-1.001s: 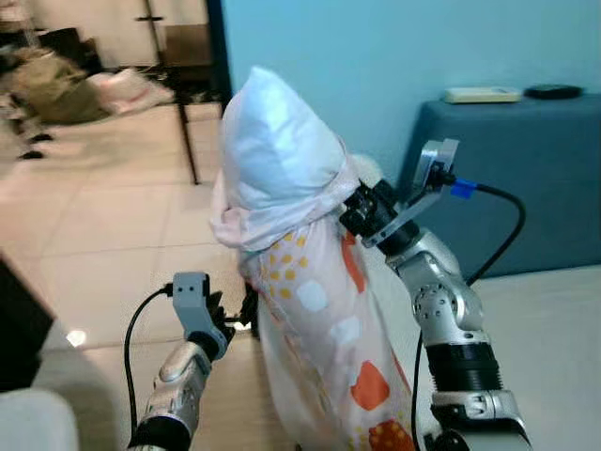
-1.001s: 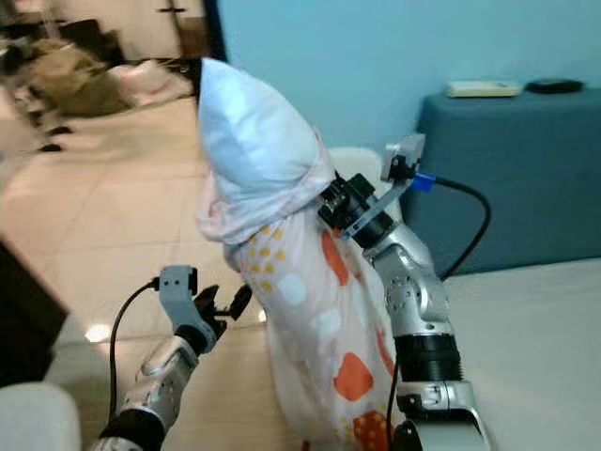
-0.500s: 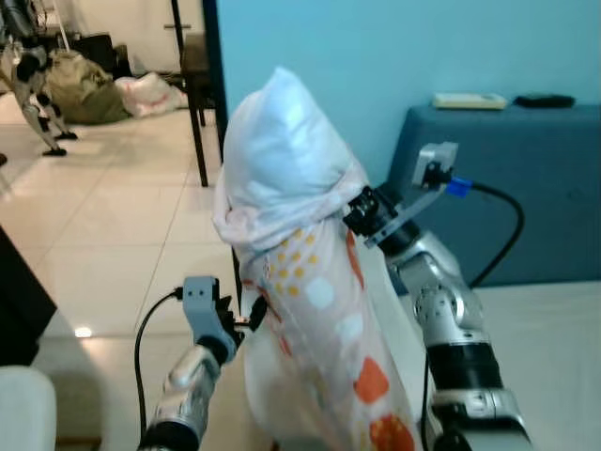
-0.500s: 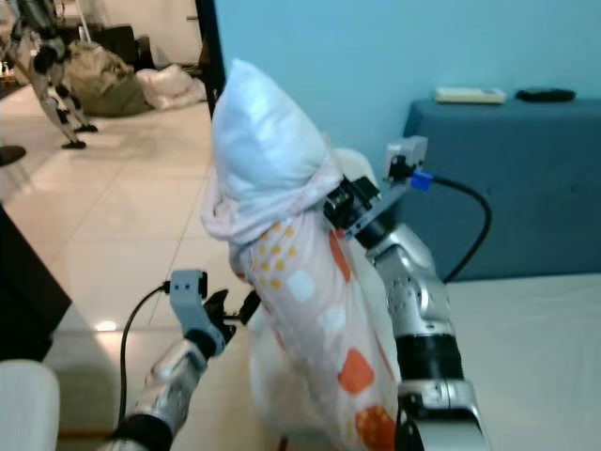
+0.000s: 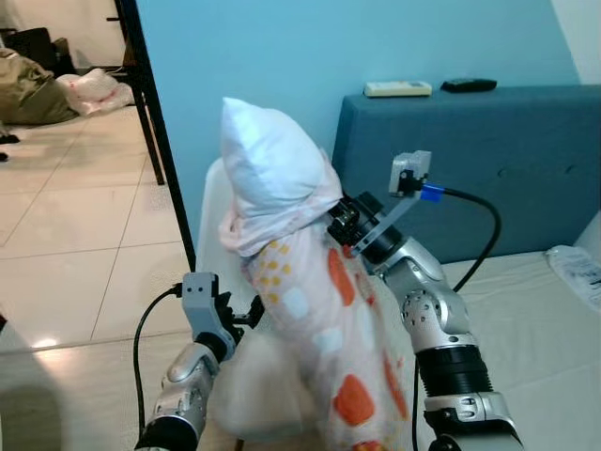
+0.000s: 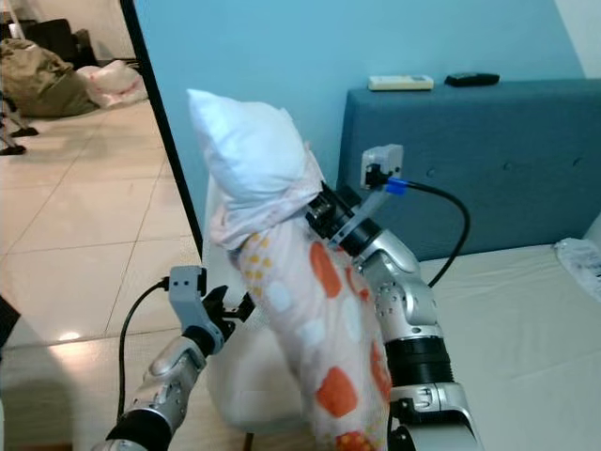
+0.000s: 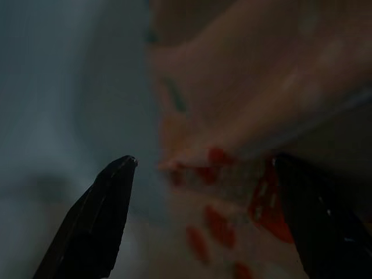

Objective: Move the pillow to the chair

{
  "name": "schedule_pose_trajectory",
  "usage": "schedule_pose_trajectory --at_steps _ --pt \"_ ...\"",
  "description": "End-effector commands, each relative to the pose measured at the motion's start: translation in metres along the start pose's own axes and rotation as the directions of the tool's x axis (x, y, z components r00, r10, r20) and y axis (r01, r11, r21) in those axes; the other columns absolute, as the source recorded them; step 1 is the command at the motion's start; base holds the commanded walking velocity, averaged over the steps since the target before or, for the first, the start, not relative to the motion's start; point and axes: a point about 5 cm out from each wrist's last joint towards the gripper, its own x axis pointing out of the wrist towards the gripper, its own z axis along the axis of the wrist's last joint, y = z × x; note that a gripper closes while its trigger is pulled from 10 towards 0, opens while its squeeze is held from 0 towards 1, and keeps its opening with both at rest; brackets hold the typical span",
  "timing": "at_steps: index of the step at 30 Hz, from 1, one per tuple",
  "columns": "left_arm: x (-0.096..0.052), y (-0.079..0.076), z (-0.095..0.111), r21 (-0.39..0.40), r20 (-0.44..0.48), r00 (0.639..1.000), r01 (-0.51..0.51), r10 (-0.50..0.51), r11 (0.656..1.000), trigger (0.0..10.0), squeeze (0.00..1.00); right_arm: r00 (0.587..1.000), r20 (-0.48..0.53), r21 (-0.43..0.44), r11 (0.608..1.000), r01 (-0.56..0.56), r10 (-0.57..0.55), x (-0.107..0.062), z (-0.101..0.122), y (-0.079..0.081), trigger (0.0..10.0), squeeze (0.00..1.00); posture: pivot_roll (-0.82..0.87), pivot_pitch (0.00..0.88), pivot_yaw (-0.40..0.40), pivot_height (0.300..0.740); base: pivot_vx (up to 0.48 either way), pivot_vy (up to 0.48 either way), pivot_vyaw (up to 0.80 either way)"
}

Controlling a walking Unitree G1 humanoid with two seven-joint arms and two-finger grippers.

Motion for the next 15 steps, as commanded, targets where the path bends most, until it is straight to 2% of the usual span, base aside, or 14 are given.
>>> schedule_pose_trajectory --at_steps 1,15 --pt "-0.0001 0.0021 0.0018 0.002 0.002 1.0 -0.005 0.005 1.0 10.0 0.0 0.994 0.085 -0.035 0.997 -0.07 0.073 0.0103 0.0157 0.0108 10.0 0.0 0.03 0.0 -0.026 0.74 0.0 0.0 0.79" --pt "0.0018 -0.0005 0.003 0.002 0.007 1.0 -0.003 0.003 1.0 10.0 0.0 0.989 0.065 -0.026 0.991 -0.131 0.132 0.009 0.0115 0.0182 10.0 0.0 0.02 0.0 -0.025 0.74 0.0 0.0 0.79"
